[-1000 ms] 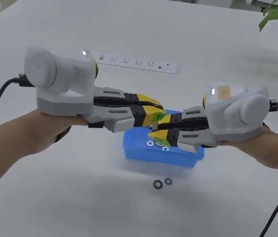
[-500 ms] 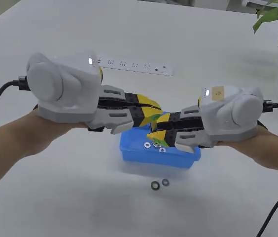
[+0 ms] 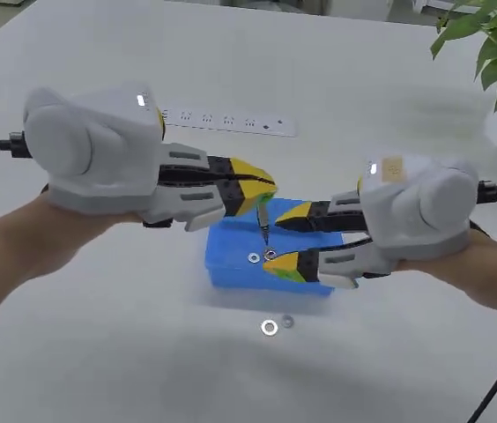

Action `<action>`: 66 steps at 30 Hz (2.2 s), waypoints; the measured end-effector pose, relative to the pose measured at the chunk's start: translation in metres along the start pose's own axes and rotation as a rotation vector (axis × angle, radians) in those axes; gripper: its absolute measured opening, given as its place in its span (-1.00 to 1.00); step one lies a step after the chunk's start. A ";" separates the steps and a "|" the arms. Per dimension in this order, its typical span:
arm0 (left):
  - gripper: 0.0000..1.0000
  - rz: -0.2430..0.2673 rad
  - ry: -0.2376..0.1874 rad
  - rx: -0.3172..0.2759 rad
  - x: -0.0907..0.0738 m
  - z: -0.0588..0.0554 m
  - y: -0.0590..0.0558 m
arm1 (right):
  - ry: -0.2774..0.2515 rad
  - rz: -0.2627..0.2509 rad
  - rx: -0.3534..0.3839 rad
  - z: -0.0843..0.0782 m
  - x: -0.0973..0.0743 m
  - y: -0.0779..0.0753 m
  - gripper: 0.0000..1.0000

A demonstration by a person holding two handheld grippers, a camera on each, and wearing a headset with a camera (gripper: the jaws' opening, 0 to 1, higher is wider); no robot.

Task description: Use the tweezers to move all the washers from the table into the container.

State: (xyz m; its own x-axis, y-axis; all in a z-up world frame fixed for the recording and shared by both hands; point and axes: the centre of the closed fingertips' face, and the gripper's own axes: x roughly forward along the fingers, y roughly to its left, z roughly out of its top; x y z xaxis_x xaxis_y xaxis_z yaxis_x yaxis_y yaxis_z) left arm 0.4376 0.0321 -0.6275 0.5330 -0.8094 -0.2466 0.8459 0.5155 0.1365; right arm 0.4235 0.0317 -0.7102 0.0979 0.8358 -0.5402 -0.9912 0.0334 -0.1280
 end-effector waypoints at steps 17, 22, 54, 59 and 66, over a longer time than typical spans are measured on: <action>-0.92 0.014 -0.044 0.000 -0.012 0.018 -0.032 | -0.081 -0.174 0.223 -0.036 -0.067 0.024 0.12; -0.92 0.000 -0.045 -0.003 -0.013 0.014 -0.044 | -0.077 -0.170 0.239 -0.045 -0.071 0.039 0.22; -0.91 -0.059 0.060 -0.041 0.001 -0.050 -0.086 | -0.021 -0.033 0.217 -0.078 -0.056 0.096 0.99; -0.91 -0.069 0.064 -0.039 0.005 -0.052 -0.085 | -0.023 -0.022 0.218 -0.077 -0.055 0.096 1.00; -0.91 -0.073 0.067 -0.027 0.010 -0.053 -0.083 | -0.023 -0.011 0.229 -0.078 -0.055 0.099 1.00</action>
State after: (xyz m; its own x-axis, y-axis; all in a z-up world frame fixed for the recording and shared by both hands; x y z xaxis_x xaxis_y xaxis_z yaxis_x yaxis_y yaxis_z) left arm 0.3721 -0.0037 -0.6922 0.4672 -0.8248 -0.3185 0.8811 0.4643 0.0900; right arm 0.3266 -0.0541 -0.7581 0.1095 0.8470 -0.5203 -0.9846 0.1641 0.0599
